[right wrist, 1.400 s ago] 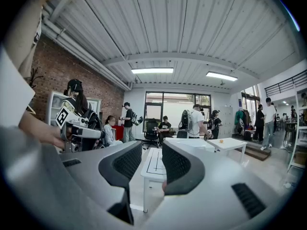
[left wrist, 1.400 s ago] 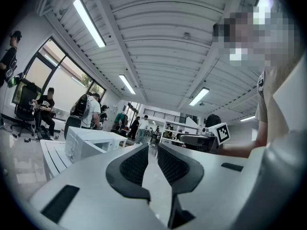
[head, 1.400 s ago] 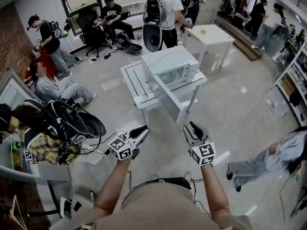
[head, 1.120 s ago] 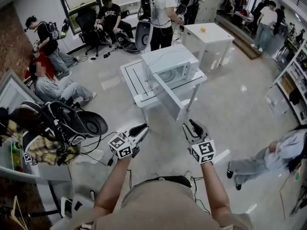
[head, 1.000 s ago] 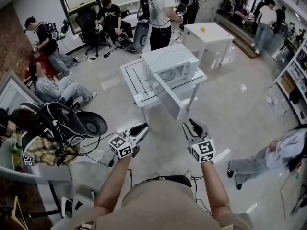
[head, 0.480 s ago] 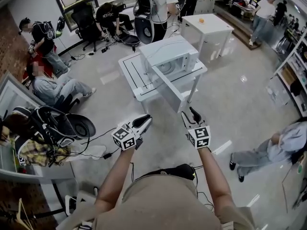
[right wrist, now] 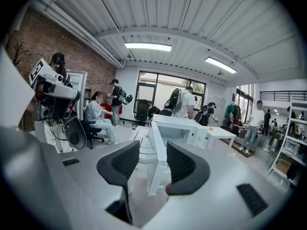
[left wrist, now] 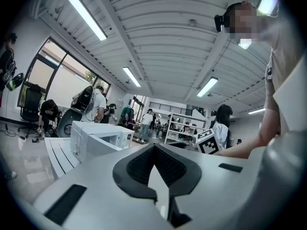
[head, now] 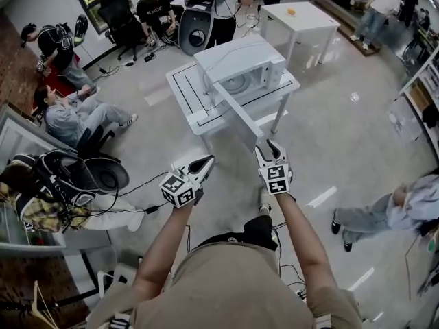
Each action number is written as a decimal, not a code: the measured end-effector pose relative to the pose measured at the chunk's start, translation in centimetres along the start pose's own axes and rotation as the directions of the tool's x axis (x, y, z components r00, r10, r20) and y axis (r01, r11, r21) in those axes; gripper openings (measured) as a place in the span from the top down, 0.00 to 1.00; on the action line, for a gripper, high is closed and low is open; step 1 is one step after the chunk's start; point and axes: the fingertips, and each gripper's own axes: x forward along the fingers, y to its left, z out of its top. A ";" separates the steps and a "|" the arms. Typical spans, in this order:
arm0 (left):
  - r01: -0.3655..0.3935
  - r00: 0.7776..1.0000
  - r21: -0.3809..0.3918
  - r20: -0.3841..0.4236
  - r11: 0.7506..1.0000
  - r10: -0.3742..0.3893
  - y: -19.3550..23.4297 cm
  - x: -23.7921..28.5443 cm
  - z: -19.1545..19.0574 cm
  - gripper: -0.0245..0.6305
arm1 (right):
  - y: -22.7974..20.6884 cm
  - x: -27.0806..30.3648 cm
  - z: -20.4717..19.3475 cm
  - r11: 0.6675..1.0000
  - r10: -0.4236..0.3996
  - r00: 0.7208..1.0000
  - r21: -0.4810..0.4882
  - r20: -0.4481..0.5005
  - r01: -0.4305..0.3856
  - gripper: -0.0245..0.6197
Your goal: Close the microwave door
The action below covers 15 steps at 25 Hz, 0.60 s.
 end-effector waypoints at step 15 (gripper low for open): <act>-0.021 0.999 -0.011 -0.034 1.000 0.021 4.9 11.7 -0.3 0.96 | -4.2 9.9 -6.6 0.993 0.019 0.995 -0.112 -0.102 -0.031 0.70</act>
